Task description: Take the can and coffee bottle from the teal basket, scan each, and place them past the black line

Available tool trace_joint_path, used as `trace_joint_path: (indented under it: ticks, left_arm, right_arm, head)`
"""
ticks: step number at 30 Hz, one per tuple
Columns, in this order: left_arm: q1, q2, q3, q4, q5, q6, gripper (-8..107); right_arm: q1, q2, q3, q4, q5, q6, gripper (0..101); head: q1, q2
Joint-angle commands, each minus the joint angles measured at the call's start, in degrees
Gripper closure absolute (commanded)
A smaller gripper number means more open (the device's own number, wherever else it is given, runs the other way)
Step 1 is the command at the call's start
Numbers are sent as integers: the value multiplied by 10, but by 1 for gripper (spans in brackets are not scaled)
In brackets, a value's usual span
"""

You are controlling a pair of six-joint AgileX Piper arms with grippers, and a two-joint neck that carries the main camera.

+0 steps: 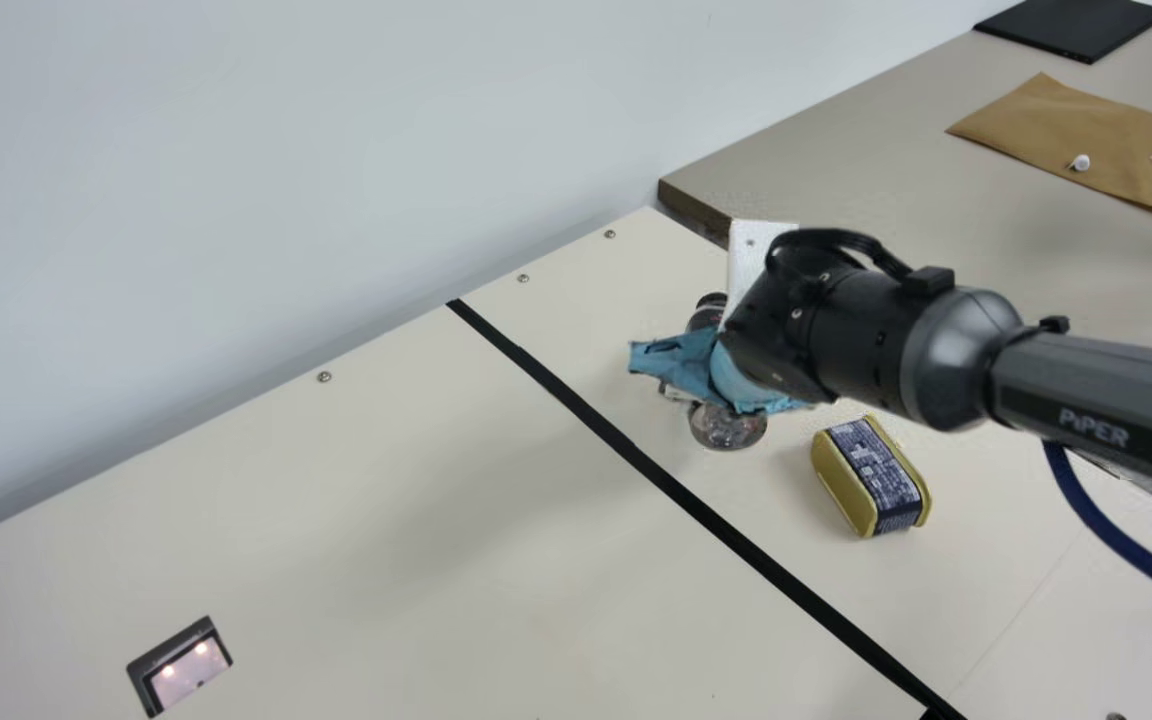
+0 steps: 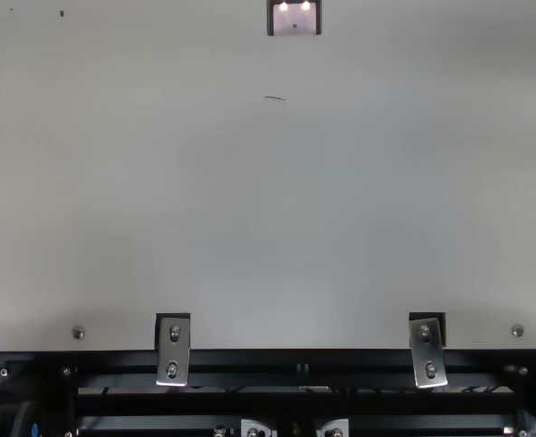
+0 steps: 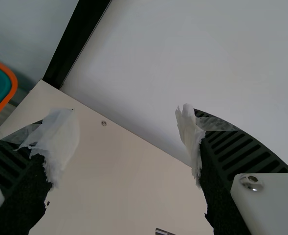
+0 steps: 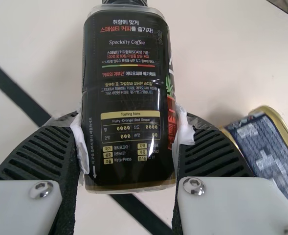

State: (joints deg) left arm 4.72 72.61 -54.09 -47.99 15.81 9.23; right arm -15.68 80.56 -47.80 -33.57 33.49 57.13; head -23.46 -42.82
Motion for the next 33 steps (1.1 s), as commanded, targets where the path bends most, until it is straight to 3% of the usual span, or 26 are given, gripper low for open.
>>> trace_joint_path:
  ticks: [1,6,11,20,21,22,27,33]
  left_arm:
    - [0,0,0,0,0,0,9]
    - [0,0,0,0,0,0,9]
    - [0,0,0,0,0,0,9]
    - [0,0,0,0,0,0,9]
    - [0,0,0,0,0,0,9]
    - [0,0,0,0,0,0,9]
    - [0,0,0,0,0,0,9]
    - [0,0,0,0,0,0,9]
  right_arm:
    - [-47,20,-7,29,-59,-47,101]
    - [-87,63,-26,89,-115,-123,101]
    - [-103,100,-43,154,-144,-205,101]
    - [-113,141,-70,222,-137,-318,101]
    - [-115,143,-73,223,-134,-324,71]
    - [-116,144,-75,222,-132,-328,0]
    - [-118,136,-84,161,-98,-308,0]
    - [-67,76,-95,58,-8,-241,0]
  head:
    - [-15,-14]
    - [-15,-14]
    - [-15,-14]
    - [-15,-14]
    - [-15,-14]
    - [-15,-14]
    - [-15,-14]
    - [-15,-14]
